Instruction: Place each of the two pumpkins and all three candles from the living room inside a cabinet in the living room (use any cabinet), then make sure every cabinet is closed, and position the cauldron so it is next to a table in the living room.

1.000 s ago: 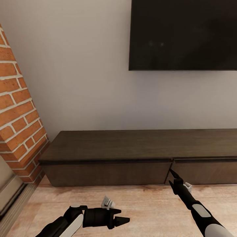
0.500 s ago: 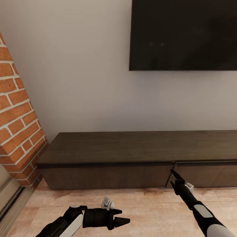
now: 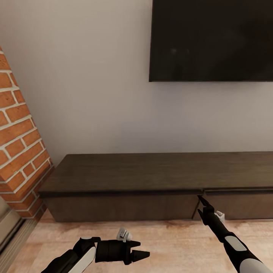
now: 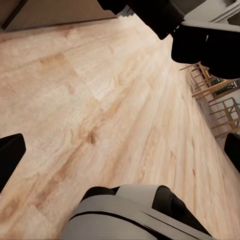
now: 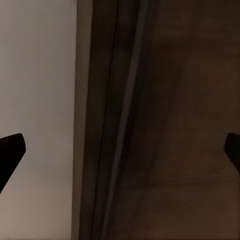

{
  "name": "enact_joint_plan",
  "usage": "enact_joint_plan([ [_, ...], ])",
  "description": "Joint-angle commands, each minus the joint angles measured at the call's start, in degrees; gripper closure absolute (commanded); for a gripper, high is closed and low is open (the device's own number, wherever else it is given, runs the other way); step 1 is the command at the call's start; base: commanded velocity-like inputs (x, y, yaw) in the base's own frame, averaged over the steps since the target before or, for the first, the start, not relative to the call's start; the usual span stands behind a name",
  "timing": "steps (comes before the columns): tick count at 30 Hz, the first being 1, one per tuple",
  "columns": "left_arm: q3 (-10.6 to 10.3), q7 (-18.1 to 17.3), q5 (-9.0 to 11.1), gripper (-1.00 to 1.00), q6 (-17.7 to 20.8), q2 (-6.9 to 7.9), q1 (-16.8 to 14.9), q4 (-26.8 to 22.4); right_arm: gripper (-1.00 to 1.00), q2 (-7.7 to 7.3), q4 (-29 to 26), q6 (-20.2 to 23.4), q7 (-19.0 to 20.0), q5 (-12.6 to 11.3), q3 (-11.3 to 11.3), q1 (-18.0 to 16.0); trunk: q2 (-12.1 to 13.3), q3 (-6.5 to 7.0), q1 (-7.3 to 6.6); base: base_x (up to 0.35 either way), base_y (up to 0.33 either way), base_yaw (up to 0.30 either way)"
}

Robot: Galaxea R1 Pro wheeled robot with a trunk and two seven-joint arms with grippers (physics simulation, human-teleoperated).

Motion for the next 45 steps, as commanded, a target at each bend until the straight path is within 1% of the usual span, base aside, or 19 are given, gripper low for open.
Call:
enact_joint_plan([
  [1,-0.13,0.08,0.60,-1.00,0.48,0.05,-0.05,-0.02,-1.00,0.00,0.04,0.50,0.09,-0.42,-0.14,-0.04,-0.02,-0.05,0.00,0.088,0.000,0.000],
  [8,-0.13,0.08,0.58,-1.00,0.47,0.05,-0.05,0.21,-1.00,-0.01,0.04,0.50,0.16,-0.41,-0.14,-0.04,-0.02,-0.05,0.00,0.037,0.000,0.000],
  [15,-0.13,0.11,0.45,-1.00,0.47,-0.01,-0.05,0.40,-1.00,-0.01,0.04,0.50,0.17,-0.41,-0.14,-0.04,-0.02,-0.05,0.00,0.178,0.000,0.000],
  [20,-0.13,0.08,0.42,-1.00,0.47,-0.03,-0.05,0.43,-1.00,-0.05,0.04,0.50,0.22,-0.41,-0.13,-0.04,-0.02,-0.05,0.00,0.065,0.000,0.000],
  [26,-0.13,0.08,0.47,-1.00,0.47,0.03,-0.05,0.39,-1.00,-0.20,0.04,0.57,1.09,-0.41,-0.13,-0.04,-0.02,-0.05,0.00,0.017,0.000,0.000],
  [29,-0.13,0.08,0.48,-1.00,0.47,0.04,-0.05,0.29,-1.00,-0.75,0.08,2.42,2.28,-0.36,-0.09,-0.04,-0.02,-0.05,0.00,0.004,0.000,0.000],
  [32,-0.13,0.08,0.49,-1.00,0.47,0.04,-0.05,0.18,-1.00,-1.27,0.07,5.89,3.22,-0.32,-0.07,-0.04,-0.02,-0.05,0.00,0.002,0.000,0.000],
  [33,-0.13,0.08,0.49,-1.00,0.47,0.04,-0.05,0.18,-1.00,-1.27,0.07,5.89,3.22,-0.32,-0.07,-0.04,-0.02,-0.05,0.00,0.001,0.000,0.000],
  [35,-0.13,0.07,0.49,-1.00,0.47,0.04,-0.05,0.14,-1.00,-1.62,0.05,7.31,3.53,-0.32,-0.06,-0.04,-0.02,-0.05,0.00,0.001,0.000,0.000],
  [43,-0.13,0.07,0.49,-1.00,0.47,0.05,-0.05,-0.03,-1.00,-1.99,0.10,8.77,3.87,-0.34,-0.03,-0.04,-0.02,-0.05,0.00,0.000,0.000,0.000],
  [45,-0.13,0.07,0.49,-1.00,0.47,0.05,-0.05,-0.04,-1.00,-2.00,0.11,8.83,3.90,-0.37,-0.04,-0.04,-0.05,-0.50,0.05,0.000,0.000,0.000],
])
